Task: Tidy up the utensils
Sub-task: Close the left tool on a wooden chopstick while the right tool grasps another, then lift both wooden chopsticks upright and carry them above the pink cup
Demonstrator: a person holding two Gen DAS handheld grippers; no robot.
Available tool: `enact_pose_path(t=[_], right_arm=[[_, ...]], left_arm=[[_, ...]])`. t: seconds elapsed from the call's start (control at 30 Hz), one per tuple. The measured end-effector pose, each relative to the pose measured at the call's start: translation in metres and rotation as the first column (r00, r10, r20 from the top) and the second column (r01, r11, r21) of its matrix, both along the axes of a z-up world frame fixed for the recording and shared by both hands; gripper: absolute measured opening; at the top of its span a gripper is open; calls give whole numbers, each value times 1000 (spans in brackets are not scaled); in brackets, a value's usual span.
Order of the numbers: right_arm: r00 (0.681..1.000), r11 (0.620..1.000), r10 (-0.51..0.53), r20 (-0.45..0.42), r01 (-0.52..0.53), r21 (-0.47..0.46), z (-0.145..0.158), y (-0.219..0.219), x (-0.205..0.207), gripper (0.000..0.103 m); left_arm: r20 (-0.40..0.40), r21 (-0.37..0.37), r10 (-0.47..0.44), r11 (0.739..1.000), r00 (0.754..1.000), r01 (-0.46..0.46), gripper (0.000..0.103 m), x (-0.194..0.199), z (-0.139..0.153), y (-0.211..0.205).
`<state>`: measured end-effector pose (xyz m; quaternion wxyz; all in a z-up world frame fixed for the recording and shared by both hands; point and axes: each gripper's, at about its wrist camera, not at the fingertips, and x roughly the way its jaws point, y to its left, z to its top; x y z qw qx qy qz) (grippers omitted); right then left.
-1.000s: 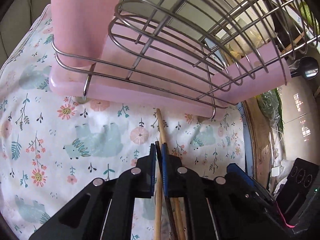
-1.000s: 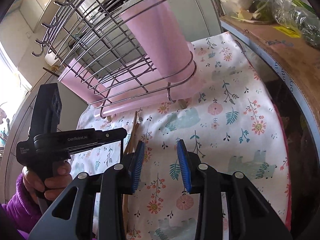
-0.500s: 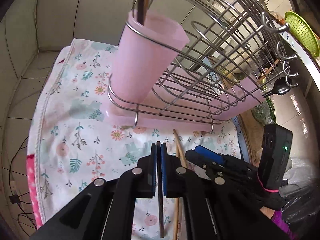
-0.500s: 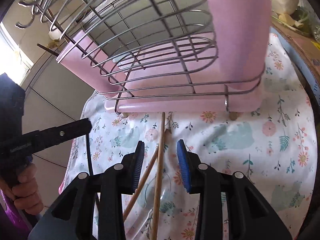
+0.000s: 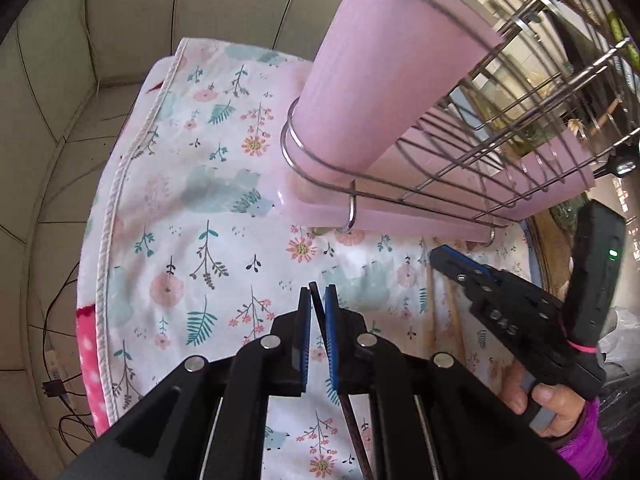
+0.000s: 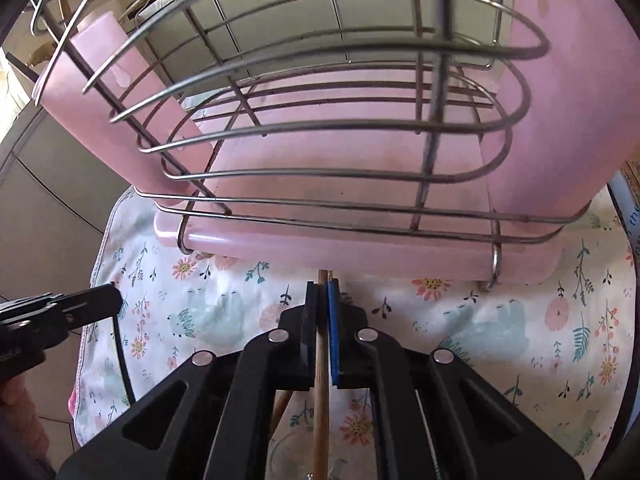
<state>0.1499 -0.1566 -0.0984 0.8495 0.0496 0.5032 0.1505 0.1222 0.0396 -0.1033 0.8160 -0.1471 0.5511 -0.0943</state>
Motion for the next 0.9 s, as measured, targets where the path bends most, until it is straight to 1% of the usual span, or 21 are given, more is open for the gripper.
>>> enact_pose_path(t=[0.13, 0.27, 0.37, 0.4, 0.47, 0.57, 0.67, 0.77, 0.9], right_arm=[[999, 999, -34, 16, 33, 30, 8, -18, -11, 5], [997, 994, -74, 11, 73, 83, 12, -39, -18, 5], [996, 984, -88, 7, 86, 154, 16, -53, -25, 5], [996, 982, -91, 13, 87, 170, 19, -59, -25, 5], [995, 976, -97, 36, 88, 198, 30, -70, -42, 5], [991, 969, -99, 86, 77, 234, 48, -74, -53, 5], [983, 966, -106, 147, 67, 251, 67, -86, -64, 5], [971, 960, -124, 206, 64, 274, 87, -96, -75, 5], [948, 958, -140, 284, 57, 283, 106, -102, -88, 5]], left_arm=[[-81, -5, 16, 1000, 997, -17, 7, 9, -23, -2], [-79, 3, 21, 1000, 997, -21, 7, 12, -25, -3], [-71, 29, 15, 999, 997, -13, 7, 11, -23, -7], [-63, 33, 16, 999, 998, -14, 7, 10, -22, -8], [-41, 29, 20, 999, 999, -19, 6, 8, -18, -10], [16, -11, 36, 999, 999, -36, 5, -3, 1, -11], [104, -51, 54, 997, 993, -49, 4, -17, 26, -6], [201, -62, 70, 996, 977, -59, 4, -34, 51, -3], [310, -43, 72, 997, 948, -62, 4, -54, 77, -6]])
